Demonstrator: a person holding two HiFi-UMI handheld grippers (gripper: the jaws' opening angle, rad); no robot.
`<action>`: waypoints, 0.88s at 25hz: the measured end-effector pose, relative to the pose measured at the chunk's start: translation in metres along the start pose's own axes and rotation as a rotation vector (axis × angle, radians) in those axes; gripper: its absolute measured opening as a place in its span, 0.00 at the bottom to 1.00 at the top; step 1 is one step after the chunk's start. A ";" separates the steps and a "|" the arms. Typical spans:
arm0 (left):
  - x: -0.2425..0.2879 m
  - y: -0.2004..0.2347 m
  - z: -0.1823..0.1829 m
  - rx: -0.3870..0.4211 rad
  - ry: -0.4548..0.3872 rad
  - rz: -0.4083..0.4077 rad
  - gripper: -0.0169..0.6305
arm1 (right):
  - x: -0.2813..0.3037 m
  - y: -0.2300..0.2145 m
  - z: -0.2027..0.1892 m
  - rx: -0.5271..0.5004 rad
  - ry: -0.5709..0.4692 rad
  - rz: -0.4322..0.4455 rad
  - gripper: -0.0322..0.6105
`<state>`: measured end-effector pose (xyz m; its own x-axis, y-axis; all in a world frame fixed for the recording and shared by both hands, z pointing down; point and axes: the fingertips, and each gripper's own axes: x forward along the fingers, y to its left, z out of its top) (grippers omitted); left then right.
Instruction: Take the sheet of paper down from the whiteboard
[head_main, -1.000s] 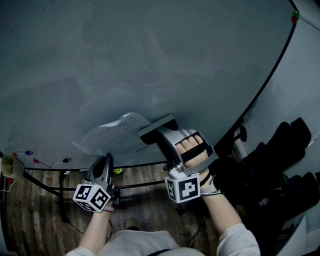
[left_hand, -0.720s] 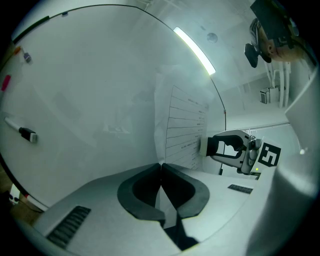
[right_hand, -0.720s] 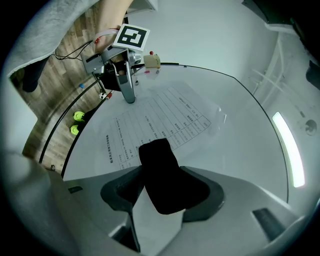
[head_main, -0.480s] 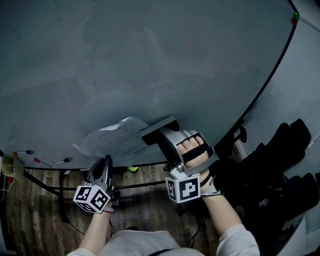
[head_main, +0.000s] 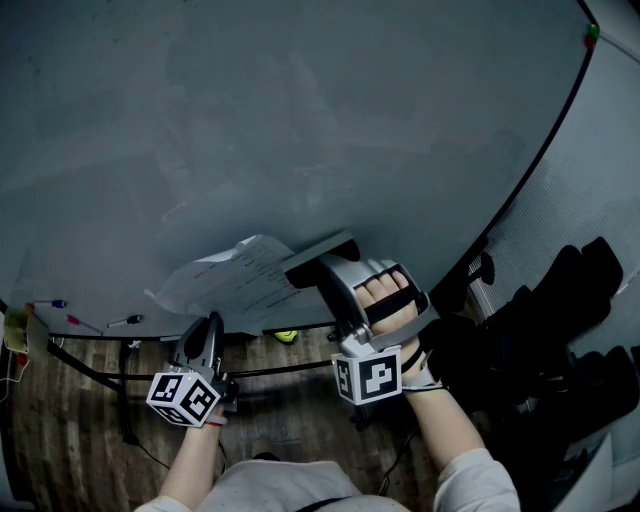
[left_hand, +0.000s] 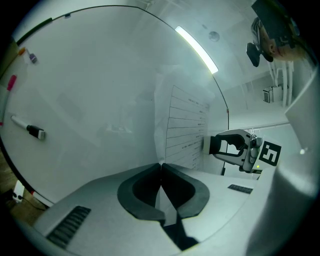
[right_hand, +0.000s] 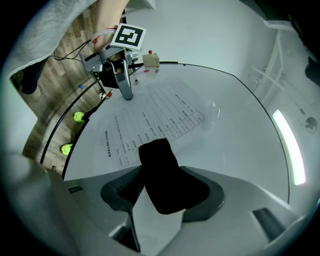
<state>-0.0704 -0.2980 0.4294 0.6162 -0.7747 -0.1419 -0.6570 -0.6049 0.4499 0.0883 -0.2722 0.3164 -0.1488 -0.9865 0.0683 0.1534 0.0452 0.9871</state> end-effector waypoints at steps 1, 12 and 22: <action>0.000 0.000 0.000 -0.001 0.000 0.000 0.05 | 0.000 0.000 -0.001 0.000 0.001 0.000 0.41; -0.006 0.008 -0.002 -0.003 -0.003 0.014 0.05 | 0.001 0.000 0.000 0.020 0.014 -0.004 0.41; -0.011 0.016 -0.001 -0.013 -0.001 0.029 0.05 | 0.000 -0.001 0.002 0.038 0.022 -0.001 0.41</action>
<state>-0.0869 -0.2989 0.4387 0.5967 -0.7920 -0.1292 -0.6689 -0.5799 0.4651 0.0865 -0.2723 0.3159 -0.1278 -0.9897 0.0649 0.1157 0.0501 0.9920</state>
